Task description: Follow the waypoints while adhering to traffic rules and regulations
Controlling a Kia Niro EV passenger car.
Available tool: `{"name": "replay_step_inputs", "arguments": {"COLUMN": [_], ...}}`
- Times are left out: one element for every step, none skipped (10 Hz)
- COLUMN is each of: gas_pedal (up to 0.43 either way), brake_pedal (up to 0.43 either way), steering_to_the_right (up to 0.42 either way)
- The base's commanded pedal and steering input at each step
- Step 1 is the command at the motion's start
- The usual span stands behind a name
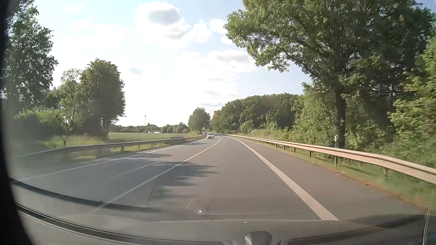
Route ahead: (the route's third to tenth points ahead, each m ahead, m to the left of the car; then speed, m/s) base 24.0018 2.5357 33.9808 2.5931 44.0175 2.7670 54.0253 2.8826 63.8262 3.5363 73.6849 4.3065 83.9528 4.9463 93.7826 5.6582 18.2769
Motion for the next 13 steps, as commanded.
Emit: {"name": "replay_step_inputs", "arguments": {"gas_pedal": [0.177, 0.177, 0.177, 0.177, 0.177, 0.177, 0.177, 0.177, 0.177, 0.177, 0.177, 0.177, 0.177], "brake_pedal": [0.006, 0.006, 0.006, 0.006, 0.006, 0.006, 0.006, 0.006, 0.006, 0.006, 0.006, 0.006, 0.006], "steering_to_the_right": [0.000, 0.000, 0.000, 0.000, 0.000, 0.000, 0.000, 0.000, -0.001, -0.001, -0.002, -0.002, -0.002]}}
